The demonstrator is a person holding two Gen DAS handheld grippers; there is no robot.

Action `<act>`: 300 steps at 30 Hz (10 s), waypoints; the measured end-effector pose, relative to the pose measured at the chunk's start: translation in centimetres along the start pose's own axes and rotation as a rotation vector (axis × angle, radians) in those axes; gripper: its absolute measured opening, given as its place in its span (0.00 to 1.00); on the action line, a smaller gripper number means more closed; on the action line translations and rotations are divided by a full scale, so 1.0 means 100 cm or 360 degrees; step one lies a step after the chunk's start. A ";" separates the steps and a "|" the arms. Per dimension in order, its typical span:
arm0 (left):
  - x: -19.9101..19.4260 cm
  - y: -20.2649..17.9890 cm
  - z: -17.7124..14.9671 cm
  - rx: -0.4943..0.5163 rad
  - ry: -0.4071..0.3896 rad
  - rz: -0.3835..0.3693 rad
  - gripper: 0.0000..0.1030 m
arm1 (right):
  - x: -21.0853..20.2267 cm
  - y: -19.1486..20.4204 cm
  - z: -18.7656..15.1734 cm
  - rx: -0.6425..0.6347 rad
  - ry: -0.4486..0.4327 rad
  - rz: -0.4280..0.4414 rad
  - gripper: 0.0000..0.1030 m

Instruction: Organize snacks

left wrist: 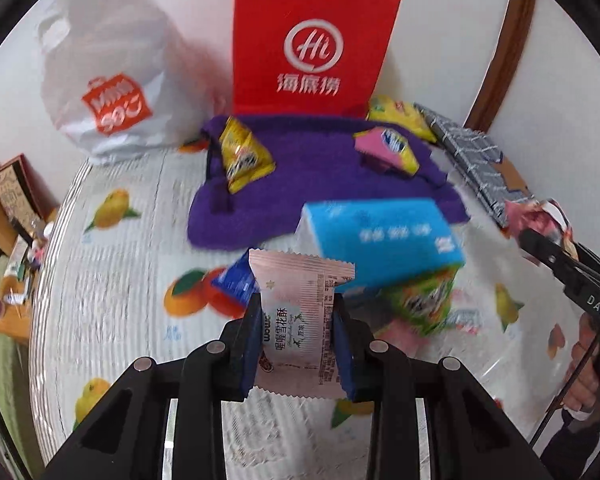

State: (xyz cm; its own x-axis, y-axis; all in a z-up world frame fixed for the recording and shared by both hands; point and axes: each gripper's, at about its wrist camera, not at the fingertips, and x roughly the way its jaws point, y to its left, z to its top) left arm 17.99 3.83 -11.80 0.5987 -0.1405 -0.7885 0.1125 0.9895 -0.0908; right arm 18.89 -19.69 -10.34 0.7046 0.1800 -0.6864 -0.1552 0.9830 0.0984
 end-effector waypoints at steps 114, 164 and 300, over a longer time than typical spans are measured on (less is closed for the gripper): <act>0.105 0.021 0.149 -0.0120 0.0114 0.0013 0.54 | 0.110 -0.003 0.137 -0.0174 0.0042 -0.0085 0.74; 0.005 0.026 -0.013 -0.0090 0.0105 0.0068 0.66 | 0.069 0.035 -0.094 -0.0458 0.0448 0.0254 0.70; 0.090 0.036 0.167 -0.0104 -0.0047 -0.0010 0.28 | 0.165 0.013 0.158 -0.0049 0.0125 0.0167 0.50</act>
State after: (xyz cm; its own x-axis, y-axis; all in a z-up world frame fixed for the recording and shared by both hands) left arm 36.99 5.59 -9.10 0.6215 -0.1465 -0.7696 0.0647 0.9886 -0.1359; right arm 41.30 -14.86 -10.17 0.6273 0.2770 -0.7279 -0.2473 0.9571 0.1511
